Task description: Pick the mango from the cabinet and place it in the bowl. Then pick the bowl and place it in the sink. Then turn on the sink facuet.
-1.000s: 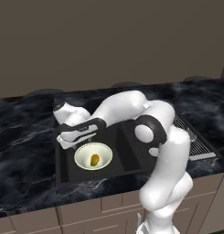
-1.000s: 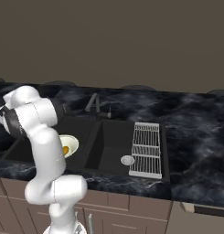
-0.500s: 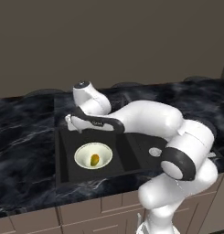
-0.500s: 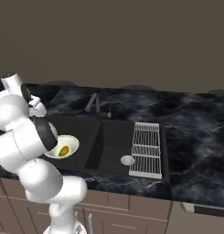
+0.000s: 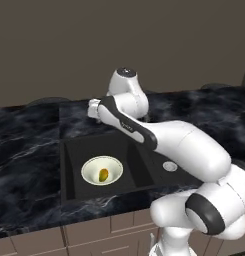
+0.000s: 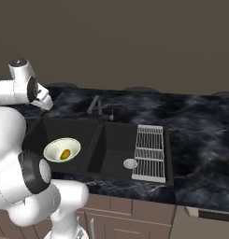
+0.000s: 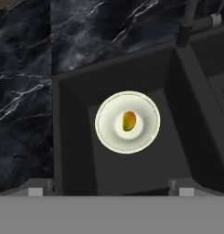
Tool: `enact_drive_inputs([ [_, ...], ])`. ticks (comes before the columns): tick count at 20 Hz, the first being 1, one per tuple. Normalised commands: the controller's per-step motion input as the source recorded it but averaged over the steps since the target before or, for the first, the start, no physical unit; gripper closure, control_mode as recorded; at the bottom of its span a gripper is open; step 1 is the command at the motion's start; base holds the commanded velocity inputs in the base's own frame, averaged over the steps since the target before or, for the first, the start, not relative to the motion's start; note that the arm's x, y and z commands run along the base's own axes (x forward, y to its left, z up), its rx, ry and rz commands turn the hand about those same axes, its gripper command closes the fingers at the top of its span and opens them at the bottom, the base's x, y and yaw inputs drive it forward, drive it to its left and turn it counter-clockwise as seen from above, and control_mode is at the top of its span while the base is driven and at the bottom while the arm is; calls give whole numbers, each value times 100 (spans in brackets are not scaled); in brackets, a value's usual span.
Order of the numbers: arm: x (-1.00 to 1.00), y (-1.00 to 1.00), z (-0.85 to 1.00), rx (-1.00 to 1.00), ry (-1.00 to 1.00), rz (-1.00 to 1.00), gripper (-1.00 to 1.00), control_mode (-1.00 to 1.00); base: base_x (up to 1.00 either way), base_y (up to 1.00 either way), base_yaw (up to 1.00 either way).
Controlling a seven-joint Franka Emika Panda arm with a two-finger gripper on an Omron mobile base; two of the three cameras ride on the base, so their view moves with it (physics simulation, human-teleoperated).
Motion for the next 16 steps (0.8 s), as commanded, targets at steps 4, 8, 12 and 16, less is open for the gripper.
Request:
enact_drive_inputs([
  [4,0,-63,100,33,0,-11,-100,-100,0,0,0],
  [8,4,-99,87,43,6,-14,-100,-100,0,0,0],
  [12,3,-100,49,45,13,-20,-100,-100,0,0,0],
  [16,5,-100,-40,33,26,-28,-100,-100,0,0,0],
])
